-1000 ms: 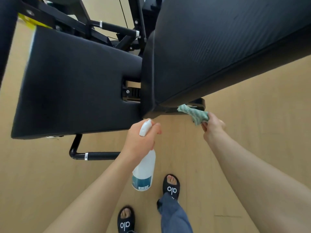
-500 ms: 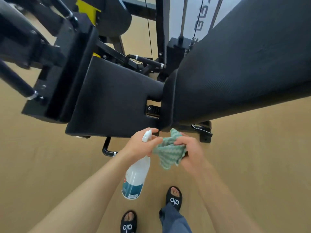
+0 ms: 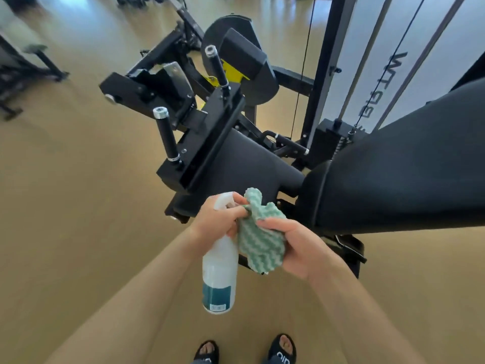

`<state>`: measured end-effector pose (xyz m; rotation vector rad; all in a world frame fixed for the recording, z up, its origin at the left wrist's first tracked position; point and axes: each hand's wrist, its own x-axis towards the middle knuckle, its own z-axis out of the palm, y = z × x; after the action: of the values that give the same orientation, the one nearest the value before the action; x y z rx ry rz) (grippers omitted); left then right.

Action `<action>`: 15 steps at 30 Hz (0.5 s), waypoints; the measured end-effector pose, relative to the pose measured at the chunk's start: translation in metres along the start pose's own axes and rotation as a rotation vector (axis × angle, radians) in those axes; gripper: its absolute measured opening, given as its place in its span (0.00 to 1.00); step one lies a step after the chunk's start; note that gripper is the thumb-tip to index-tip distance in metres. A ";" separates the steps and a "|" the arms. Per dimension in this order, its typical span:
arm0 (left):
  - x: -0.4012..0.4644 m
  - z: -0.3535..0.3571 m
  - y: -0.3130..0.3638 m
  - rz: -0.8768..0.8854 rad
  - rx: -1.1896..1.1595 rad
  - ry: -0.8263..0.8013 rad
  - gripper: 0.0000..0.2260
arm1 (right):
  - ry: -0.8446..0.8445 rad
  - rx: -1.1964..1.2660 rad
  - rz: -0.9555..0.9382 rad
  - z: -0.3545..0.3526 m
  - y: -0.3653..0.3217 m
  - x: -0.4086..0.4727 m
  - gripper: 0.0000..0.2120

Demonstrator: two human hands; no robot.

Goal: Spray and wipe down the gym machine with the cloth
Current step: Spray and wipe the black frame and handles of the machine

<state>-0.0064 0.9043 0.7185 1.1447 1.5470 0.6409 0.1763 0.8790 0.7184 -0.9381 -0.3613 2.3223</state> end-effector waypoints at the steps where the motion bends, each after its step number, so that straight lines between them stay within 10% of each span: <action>1: -0.002 -0.009 0.001 0.010 0.017 0.021 0.07 | 0.002 -0.022 0.025 0.006 0.004 0.002 0.16; 15: 0.039 -0.164 -0.024 0.002 -0.097 0.247 0.17 | 0.429 -0.133 -0.351 0.102 0.005 0.109 0.13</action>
<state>-0.1678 0.9565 0.7302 1.0230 1.7016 0.8752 0.0412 0.9407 0.7304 -1.2899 -0.4602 1.7442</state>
